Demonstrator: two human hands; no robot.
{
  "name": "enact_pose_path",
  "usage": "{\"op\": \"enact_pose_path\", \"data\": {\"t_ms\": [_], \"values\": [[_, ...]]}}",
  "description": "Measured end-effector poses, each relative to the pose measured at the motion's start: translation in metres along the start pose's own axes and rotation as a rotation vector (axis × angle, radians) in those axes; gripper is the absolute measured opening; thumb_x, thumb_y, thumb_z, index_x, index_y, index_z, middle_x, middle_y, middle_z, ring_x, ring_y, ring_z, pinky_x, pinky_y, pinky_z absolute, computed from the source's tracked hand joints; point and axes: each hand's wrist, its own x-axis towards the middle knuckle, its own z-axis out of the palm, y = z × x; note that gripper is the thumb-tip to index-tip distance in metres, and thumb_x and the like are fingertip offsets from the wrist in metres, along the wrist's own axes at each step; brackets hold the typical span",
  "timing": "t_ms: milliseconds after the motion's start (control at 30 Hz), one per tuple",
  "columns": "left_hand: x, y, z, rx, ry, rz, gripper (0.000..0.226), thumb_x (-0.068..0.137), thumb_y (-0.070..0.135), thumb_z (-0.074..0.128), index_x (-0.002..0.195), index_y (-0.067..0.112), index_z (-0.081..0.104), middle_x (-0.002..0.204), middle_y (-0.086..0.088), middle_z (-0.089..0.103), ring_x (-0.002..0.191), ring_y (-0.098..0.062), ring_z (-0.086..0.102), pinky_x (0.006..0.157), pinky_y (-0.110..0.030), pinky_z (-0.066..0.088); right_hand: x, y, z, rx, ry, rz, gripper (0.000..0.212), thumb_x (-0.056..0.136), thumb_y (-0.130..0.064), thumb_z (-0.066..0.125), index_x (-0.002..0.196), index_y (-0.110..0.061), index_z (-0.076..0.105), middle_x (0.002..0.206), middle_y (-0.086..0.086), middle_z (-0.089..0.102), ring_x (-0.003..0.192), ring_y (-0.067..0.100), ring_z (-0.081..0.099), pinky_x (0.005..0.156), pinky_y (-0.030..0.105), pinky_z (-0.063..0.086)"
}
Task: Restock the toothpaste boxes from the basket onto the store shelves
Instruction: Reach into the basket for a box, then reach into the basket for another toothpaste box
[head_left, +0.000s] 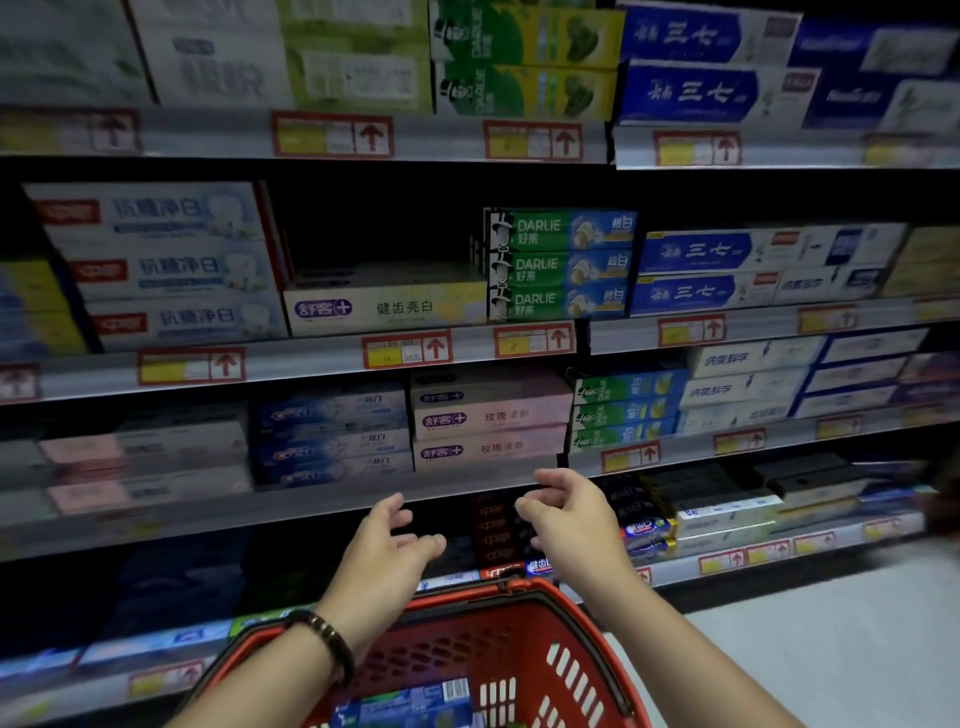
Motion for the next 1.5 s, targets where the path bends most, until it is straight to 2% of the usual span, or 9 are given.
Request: {"op": "enact_pose_path", "data": {"t_ms": [333, 500, 633, 733, 933, 1133, 1233, 1367, 1500], "values": [[-0.04, 0.01, -0.016, -0.011, 0.044, 0.03, 0.06, 0.099, 0.017, 0.068, 0.153, 0.02, 0.042, 0.136, 0.004, 0.058, 0.108, -0.008, 0.063, 0.099, -0.04, 0.056, -0.044, 0.0, -0.005, 0.021, -0.022, -0.002, 0.035, 0.095, -0.022, 0.075, 0.128, -0.026, 0.063, 0.098, -0.007, 0.076, 0.097, 0.012, 0.072, 0.094, 0.048, 0.061], [-0.058, -0.004, -0.032, -0.014, 0.041, -0.001, 0.049, 0.1, 0.016, 0.067, 0.145, 0.021, 0.048, 0.129, 0.003, 0.062, 0.11, -0.012, 0.064, 0.088, -0.037, 0.059, -0.063, 0.008, 0.005, 0.045, -0.089, 0.014, 0.042, 0.082, -0.038, 0.076, 0.122, -0.032, 0.066, 0.092, -0.009, 0.078, 0.098, 0.014, 0.075, 0.093, 0.052, 0.062], [-0.067, -0.023, -0.044, -0.003, 0.027, -0.043, 0.04, 0.1, 0.016, 0.067, 0.136, 0.024, 0.053, 0.126, 0.003, 0.065, 0.108, -0.017, 0.069, 0.086, -0.041, 0.062, -0.071, 0.021, 0.01, 0.026, -0.136, -0.001, 0.032, 0.093, -0.03, 0.076, 0.123, -0.032, 0.065, 0.095, -0.003, 0.077, 0.095, 0.013, 0.076, 0.09, 0.051, 0.063], [-0.073, -0.039, -0.051, -0.009, 0.005, -0.089, 0.034, 0.102, 0.016, 0.064, 0.133, 0.024, 0.053, 0.125, 0.001, 0.066, 0.106, -0.019, 0.071, 0.082, -0.038, 0.061, -0.077, 0.032, 0.014, 0.007, -0.167, 0.002, 0.029, 0.093, -0.027, 0.077, 0.12, -0.031, 0.066, 0.092, -0.002, 0.077, 0.091, 0.014, 0.077, 0.088, 0.05, 0.064], [-0.077, -0.073, -0.06, 0.01, 0.0, -0.163, 0.024, 0.103, 0.014, 0.061, 0.125, 0.024, 0.057, 0.118, -0.002, 0.069, 0.096, -0.019, 0.075, 0.073, -0.035, 0.062, -0.087, 0.049, 0.019, 0.04, -0.223, 0.08, 0.023, 0.098, -0.014, 0.073, 0.119, -0.021, 0.067, 0.097, 0.007, 0.077, 0.089, 0.017, 0.078, 0.075, 0.037, 0.065], [-0.079, -0.096, -0.068, -0.008, -0.004, -0.223, 0.025, 0.102, 0.015, 0.064, 0.126, 0.02, 0.058, 0.118, -0.006, 0.069, 0.097, -0.024, 0.074, 0.068, -0.032, 0.06, -0.094, 0.063, 0.024, 0.039, -0.267, 0.141, 0.021, 0.097, -0.014, 0.074, 0.116, -0.019, 0.069, 0.1, 0.008, 0.08, 0.09, 0.021, 0.079, 0.078, 0.039, 0.066], [-0.082, -0.102, -0.07, 0.029, -0.008, -0.254, 0.025, 0.102, 0.015, 0.064, 0.126, 0.019, 0.057, 0.118, -0.005, 0.068, 0.1, -0.026, 0.073, 0.072, -0.033, 0.062, -0.099, 0.067, 0.025, 0.018, -0.28, 0.147, 0.019, 0.098, -0.015, 0.073, 0.115, -0.02, 0.069, 0.102, 0.007, 0.079, 0.09, 0.019, 0.079, 0.081, 0.043, 0.067], [-0.084, -0.111, -0.073, 0.078, -0.011, -0.295, 0.025, 0.102, 0.014, 0.064, 0.125, 0.017, 0.057, 0.115, -0.006, 0.068, 0.092, -0.022, 0.073, 0.07, -0.034, 0.059, -0.101, 0.073, 0.026, -0.002, -0.3, 0.171, 0.018, 0.098, -0.016, 0.074, 0.115, -0.02, 0.068, 0.103, 0.004, 0.08, 0.09, 0.017, 0.078, 0.079, 0.039, 0.066], [-0.083, -0.124, -0.078, 0.169, -0.038, -0.333, 0.026, 0.1, 0.017, 0.067, 0.123, 0.02, 0.056, 0.111, 0.0, 0.069, 0.098, -0.02, 0.071, 0.084, -0.044, 0.063, -0.1, 0.079, 0.029, 0.022, -0.311, 0.237, 0.018, 0.097, -0.012, 0.073, 0.114, -0.014, 0.069, 0.104, 0.013, 0.079, 0.083, 0.019, 0.074, 0.073, 0.035, 0.061]]}}
